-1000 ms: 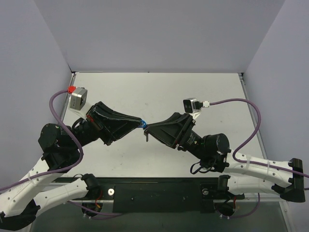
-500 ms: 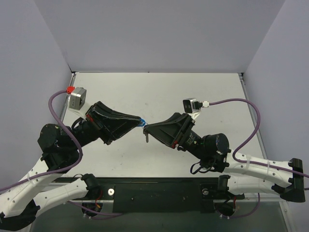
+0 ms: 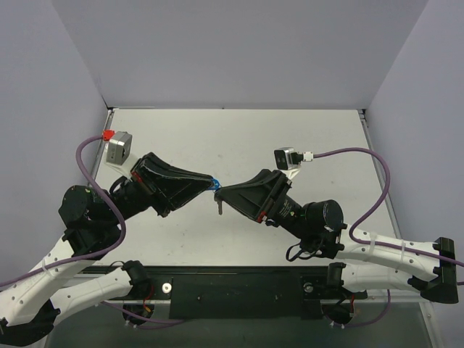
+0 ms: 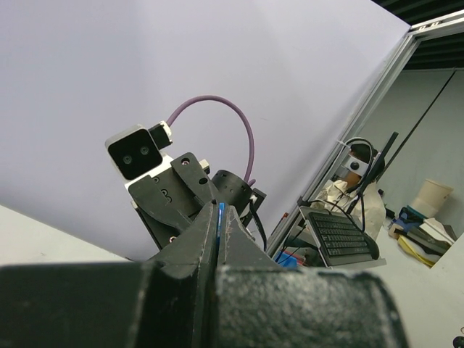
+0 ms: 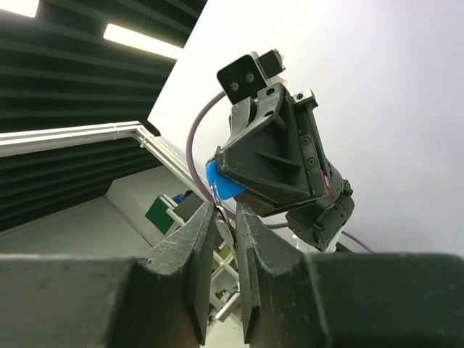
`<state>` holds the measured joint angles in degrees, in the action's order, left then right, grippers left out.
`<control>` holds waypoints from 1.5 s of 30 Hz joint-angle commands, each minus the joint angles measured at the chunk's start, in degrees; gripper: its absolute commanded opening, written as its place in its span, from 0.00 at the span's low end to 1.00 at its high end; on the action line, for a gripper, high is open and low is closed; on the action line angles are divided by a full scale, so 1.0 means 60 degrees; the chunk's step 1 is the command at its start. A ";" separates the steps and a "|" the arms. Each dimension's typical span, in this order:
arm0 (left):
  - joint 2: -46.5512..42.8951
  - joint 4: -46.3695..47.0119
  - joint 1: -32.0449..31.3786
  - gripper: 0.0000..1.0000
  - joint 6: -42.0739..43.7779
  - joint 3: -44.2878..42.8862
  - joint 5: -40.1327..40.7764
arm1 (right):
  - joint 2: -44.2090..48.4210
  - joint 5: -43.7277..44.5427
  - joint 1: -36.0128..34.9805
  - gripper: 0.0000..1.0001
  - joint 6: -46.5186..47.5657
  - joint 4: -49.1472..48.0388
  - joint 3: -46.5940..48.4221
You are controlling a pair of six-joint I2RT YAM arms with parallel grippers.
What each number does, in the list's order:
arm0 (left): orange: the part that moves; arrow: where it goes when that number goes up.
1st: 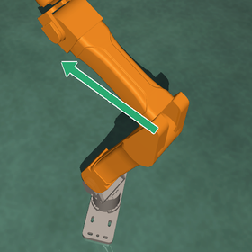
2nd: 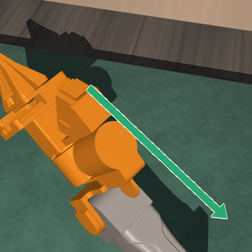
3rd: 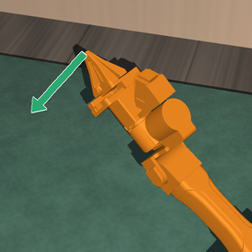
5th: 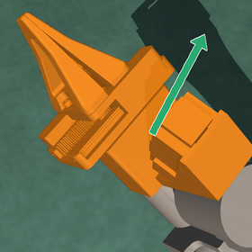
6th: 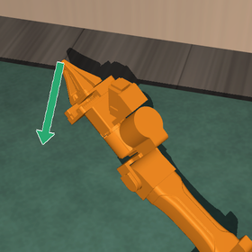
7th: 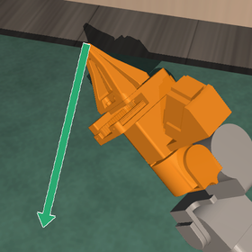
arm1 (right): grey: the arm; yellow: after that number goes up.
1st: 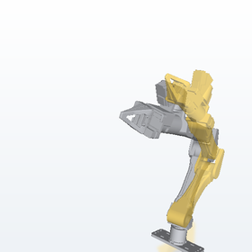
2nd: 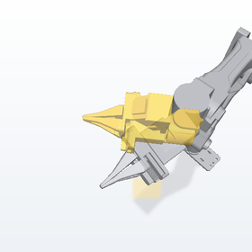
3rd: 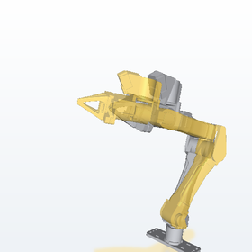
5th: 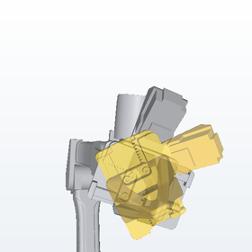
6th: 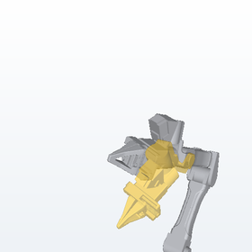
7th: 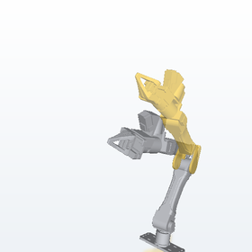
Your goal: Remove the keys from the keyring
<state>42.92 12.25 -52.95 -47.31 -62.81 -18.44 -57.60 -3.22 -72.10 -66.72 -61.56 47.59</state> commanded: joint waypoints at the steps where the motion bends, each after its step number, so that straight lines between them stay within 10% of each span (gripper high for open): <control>1: -0.0063 0.0258 -0.0052 0.00 0.0092 -0.0006 -0.0033 | 0.0255 0.0098 -0.0084 0.14 0.0251 -0.0551 0.0388; 28: -0.0429 -0.0181 -0.0038 0.00 0.0370 0.0009 0.0187 | 0.1250 0.0464 -0.0084 0.00 0.1304 0.2244 0.0519; 38: -0.0838 -0.1103 -0.0038 0.55 0.0575 0.0067 -0.0018 | 0.1983 0.1020 -0.0142 0.00 0.3120 0.6960 0.1456; 45: -0.0620 -0.2491 -0.0038 0.62 0.0868 -0.0502 -0.0354 | 0.1837 0.0187 -0.0142 0.00 0.5140 1.1498 0.3388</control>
<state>37.65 3.99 -53.17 -44.18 -62.30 -18.83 -46.65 0.80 -72.47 -45.19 -8.58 61.10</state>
